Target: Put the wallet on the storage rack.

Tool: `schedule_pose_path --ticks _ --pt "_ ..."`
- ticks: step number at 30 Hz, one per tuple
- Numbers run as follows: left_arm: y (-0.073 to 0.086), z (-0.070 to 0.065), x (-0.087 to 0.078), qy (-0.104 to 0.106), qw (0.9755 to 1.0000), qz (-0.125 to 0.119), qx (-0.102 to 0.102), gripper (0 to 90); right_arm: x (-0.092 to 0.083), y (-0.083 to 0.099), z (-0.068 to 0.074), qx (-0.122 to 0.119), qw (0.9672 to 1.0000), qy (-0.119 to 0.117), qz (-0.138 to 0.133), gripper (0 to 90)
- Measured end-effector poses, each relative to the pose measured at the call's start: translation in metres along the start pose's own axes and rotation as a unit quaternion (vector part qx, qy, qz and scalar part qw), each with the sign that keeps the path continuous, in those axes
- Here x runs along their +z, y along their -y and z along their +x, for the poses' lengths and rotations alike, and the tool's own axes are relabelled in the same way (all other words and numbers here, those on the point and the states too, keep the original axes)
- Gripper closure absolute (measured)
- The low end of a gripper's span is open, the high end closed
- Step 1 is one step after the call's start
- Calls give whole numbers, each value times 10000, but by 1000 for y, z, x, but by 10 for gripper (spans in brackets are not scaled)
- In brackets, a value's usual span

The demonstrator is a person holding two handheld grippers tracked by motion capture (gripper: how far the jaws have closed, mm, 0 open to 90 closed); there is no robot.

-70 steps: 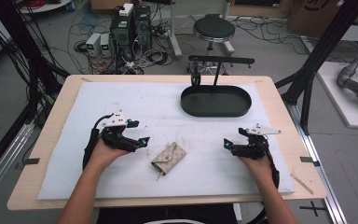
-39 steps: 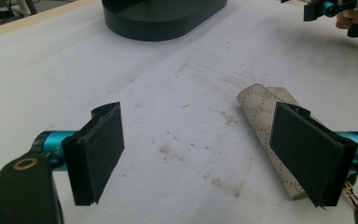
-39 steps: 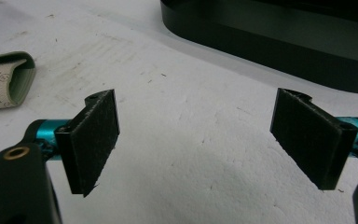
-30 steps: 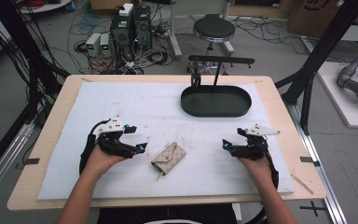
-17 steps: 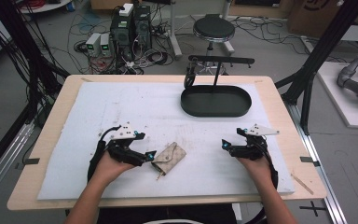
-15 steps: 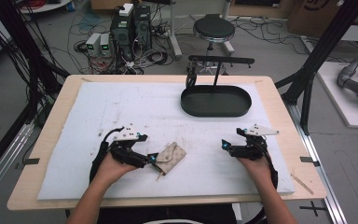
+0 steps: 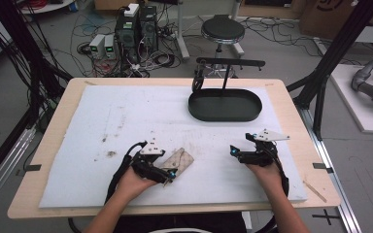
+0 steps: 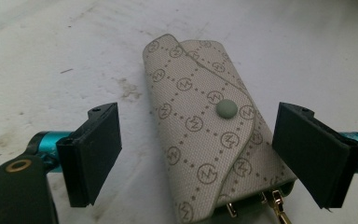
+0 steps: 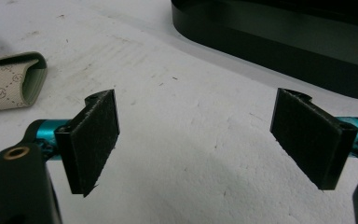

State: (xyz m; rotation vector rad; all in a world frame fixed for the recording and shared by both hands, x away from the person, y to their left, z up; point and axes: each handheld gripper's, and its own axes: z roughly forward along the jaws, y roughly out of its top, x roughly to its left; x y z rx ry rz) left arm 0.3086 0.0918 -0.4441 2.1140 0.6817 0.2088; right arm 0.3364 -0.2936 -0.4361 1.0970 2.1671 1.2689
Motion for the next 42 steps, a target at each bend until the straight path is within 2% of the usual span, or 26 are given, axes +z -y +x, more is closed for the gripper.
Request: schedule_pose_path --ticks 6,8,11,13,14,21,24,27,36,40,42 --pt "3 -10 10 -111 9998 140 83 155 0 0 1 -28 10000 -12 14 157" --pt "3 -13 11 -247 9993 199 203 156 1 0 1 -29 10000 -15 25 158" --pt "2 -17 13 -327 9986 302 298 156 1 0 1 -59 10000 -14 23 158" --pt "2 -20 16 -371 9971 459 485 162 1 0 2 -60 10000 -7 36 158" --pt "2 -21 16 -405 9972 408 488 163 2 0 2 -57 10000 -14 32 158" --pt "3 -20 14 -297 9978 415 427 216 2 -1 3 -92 9999 -26 51 158" --pt "3 -18 12 -256 9985 356 333 301 2 -1 3 -91 9999 -19 45 158" --pt "3 -17 11 -229 9988 332 288 332 2 -1 3 -92 9999 -24 37 158" --pt "-1 -16 7 -99 9986 317 403 370 2 -1 3 -59 10000 -37 44 158" --pt "-10 -12 2 -54 9987 153 475 371 1 -1 3 -63 10000 -35 27 158" --pt "-15 -8 0 -101 9985 108 527 371 1 0 2 -77 10000 -39 32 158"
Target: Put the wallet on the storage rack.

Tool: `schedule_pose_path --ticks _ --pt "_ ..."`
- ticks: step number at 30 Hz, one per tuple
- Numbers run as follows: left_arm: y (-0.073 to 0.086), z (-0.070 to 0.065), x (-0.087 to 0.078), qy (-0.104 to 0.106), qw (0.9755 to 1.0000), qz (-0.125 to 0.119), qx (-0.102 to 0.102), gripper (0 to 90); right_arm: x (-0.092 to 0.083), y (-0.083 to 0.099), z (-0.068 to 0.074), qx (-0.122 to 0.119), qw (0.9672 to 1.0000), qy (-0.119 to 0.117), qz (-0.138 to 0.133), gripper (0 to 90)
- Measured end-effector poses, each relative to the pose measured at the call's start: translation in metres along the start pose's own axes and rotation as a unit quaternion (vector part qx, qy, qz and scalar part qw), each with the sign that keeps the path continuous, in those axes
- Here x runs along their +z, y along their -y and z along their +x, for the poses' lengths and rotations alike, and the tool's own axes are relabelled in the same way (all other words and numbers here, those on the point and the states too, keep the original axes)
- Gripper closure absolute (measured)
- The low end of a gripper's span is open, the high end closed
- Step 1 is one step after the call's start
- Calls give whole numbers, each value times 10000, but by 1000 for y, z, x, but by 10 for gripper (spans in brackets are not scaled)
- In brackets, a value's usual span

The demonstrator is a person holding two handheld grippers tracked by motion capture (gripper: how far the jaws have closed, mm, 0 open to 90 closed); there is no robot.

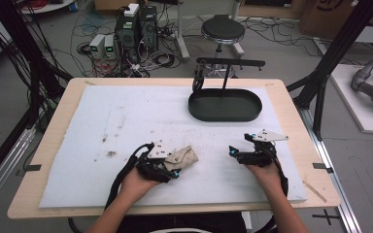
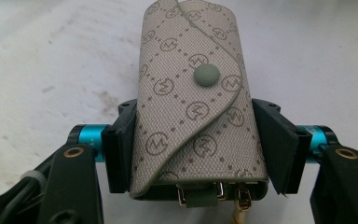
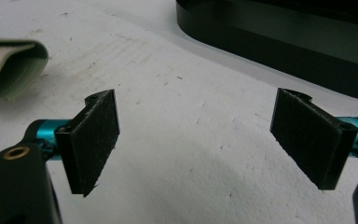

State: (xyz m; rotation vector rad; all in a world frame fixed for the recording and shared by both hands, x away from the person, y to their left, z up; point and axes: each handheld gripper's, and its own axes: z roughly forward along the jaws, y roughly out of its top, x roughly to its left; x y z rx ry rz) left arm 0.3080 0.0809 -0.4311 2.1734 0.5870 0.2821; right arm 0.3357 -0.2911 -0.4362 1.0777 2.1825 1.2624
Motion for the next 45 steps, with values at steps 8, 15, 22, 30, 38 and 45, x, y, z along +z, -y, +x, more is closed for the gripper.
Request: schedule_pose_path --ticks 8,15,22,30,38,45 --pt "-23 28 2 -100 9998 -83 118 371 0 1 2 46 10000 -2 6 158" --pt "-54 50 3 -143 9989 -104 427 371 -1 2 2 36 10000 7 3 158" --pt "-83 73 8 -136 9987 -253 428 371 -5 5 1 82 10000 24 18 158" --pt "-112 91 25 45 9981 -301 544 371 -7 7 0 89 9999 41 33 158" --pt "-142 105 51 65 9968 -142 781 370 -8 7 -2 119 9999 49 26 158" --pt "-159 111 79 149 9965 -106 813 369 -8 7 -4 130 9999 47 -9 158"
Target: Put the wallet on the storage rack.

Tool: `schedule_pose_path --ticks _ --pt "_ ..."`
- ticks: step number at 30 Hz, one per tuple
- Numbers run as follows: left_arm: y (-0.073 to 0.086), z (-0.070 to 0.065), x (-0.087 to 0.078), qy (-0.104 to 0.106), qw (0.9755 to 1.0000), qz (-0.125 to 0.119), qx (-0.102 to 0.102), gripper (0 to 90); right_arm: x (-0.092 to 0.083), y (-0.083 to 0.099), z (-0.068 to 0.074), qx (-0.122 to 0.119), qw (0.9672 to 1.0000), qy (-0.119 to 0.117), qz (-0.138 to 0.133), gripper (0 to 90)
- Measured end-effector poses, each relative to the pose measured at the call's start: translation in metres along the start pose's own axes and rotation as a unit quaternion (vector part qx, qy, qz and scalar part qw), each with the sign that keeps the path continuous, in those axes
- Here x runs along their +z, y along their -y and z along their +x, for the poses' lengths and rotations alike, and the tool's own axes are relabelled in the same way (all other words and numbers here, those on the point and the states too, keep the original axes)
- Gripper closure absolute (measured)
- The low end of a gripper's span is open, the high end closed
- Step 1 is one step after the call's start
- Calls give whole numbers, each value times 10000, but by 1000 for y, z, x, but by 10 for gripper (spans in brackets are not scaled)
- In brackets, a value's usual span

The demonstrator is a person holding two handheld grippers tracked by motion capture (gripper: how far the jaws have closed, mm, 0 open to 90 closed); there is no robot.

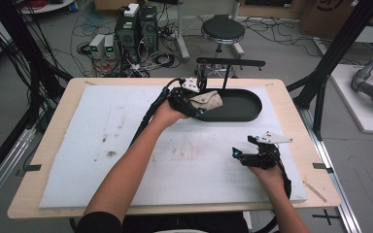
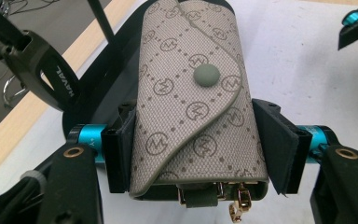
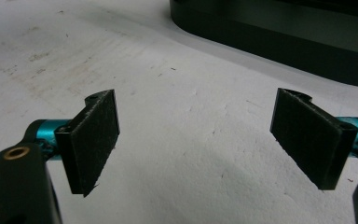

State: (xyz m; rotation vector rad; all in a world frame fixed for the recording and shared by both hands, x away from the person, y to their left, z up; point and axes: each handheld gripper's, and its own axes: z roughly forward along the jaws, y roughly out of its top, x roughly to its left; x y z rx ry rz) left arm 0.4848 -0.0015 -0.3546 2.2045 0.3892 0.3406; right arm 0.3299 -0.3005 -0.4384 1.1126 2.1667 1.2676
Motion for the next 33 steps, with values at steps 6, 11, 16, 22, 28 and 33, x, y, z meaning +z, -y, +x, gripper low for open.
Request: schedule_pose_path --ticks 6,11,16,22,28,33 --pt "-10 9 27 5 10000 35 37 369 0 0 0 2 10000 -28 -11 158" --pt "-17 15 47 3 10000 42 -29 368 0 0 -1 41 10000 -46 -1 157" --pt "-19 20 66 37 9999 128 -60 368 0 0 0 50 10000 -55 -11 158" --pt "-16 28 88 108 9995 223 -189 367 -1 1 0 -10 10000 -55 9 158" --pt "-13 34 104 97 9988 431 -203 367 -1 2 -2 16 10000 -63 31 158" --pt "-8 38 114 68 9984 486 -284 367 -2 3 0 -22 10000 -80 55 158"
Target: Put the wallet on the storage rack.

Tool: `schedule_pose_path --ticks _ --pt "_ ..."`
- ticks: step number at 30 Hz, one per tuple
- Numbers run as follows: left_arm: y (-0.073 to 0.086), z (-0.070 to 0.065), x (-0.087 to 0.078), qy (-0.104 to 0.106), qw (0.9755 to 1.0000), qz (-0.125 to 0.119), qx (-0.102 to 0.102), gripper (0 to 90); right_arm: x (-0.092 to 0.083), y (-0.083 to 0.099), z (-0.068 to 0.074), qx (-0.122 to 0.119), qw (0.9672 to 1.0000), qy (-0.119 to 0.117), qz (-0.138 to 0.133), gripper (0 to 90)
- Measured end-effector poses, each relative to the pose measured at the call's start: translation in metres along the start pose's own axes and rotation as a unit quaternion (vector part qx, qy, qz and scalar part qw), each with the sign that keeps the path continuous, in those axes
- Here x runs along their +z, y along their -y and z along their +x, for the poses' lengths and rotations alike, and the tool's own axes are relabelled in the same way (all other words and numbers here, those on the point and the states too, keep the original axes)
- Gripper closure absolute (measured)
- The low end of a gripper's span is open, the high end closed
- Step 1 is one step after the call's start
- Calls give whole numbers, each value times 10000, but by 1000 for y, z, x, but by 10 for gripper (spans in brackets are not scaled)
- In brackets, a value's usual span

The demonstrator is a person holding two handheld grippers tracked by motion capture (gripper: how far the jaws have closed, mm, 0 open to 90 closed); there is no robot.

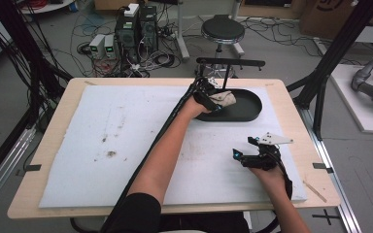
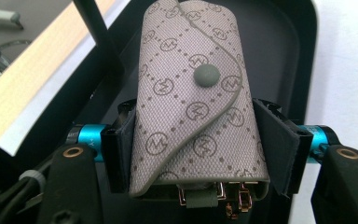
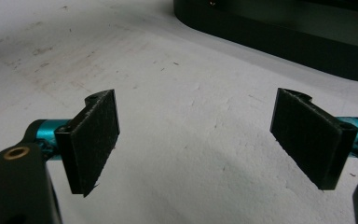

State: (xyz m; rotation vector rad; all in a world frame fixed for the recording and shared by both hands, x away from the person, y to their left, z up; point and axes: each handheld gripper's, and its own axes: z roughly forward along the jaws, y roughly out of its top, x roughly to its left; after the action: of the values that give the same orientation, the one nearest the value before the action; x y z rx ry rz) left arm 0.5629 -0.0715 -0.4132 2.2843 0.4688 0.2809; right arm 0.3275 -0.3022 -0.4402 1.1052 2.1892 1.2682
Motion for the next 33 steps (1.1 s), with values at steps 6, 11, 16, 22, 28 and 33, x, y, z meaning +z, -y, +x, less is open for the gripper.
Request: schedule_pose_path --ticks 6,11,16,22,28,33 --pt "6 2 10 -62 9997 218 -34 365 3 -1 3 -70 10000 -29 5 158" --pt "8 2 13 -143 9991 403 -34 351 2 -2 3 -43 10000 -24 -8 157" --pt "8 3 11 -239 9988 412 -89 321 2 -2 2 -28 10000 -9 -27 158" --pt "2 3 1 -277 9991 257 -167 288 1 -2 1 -28 10000 7 -41 158" --pt "0 0 -12 -219 9992 200 -272 260 1 -2 1 -32 10000 3 -30 158" --pt "4 -4 -29 -60 9991 90 -406 228 2 -2 1 -51 10000 24 -45 158"
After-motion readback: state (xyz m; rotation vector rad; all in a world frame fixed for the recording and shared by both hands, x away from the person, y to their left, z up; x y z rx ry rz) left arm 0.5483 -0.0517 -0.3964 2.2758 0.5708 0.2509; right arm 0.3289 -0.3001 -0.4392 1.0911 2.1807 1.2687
